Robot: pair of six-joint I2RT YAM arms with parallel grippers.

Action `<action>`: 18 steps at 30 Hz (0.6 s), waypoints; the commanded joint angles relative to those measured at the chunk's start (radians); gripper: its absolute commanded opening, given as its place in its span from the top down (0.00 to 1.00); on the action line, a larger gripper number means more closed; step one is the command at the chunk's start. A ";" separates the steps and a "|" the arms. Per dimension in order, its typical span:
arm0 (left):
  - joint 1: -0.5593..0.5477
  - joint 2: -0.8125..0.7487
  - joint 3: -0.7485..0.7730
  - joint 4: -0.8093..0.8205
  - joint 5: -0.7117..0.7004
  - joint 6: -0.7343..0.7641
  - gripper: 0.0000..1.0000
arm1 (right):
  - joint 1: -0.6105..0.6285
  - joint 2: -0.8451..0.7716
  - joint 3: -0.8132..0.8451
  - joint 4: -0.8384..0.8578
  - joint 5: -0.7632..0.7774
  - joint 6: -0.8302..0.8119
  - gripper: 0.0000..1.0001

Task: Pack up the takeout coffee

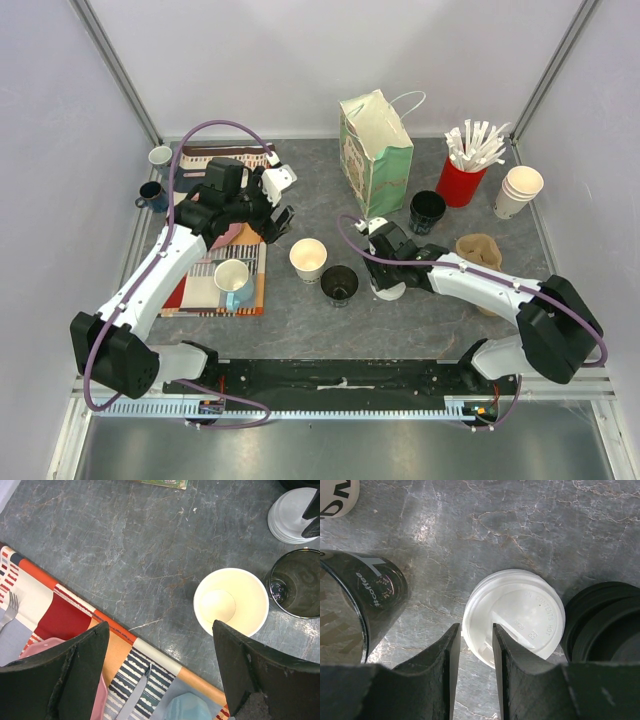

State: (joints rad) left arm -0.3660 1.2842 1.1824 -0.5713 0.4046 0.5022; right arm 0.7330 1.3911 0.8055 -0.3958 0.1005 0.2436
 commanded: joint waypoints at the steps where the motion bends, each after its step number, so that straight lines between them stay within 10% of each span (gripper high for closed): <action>1: 0.006 0.004 0.008 0.008 0.051 -0.002 0.10 | 0.005 0.019 -0.015 0.041 0.021 0.023 0.61; 18: 0.006 0.004 0.008 0.001 0.062 0.007 0.10 | 0.022 0.029 -0.014 0.046 0.027 0.034 0.85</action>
State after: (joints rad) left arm -0.3660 1.2846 1.1824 -0.5743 0.4320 0.5022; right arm 0.7475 1.4170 0.7837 -0.3710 0.1120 0.2668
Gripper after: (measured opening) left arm 0.899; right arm 0.187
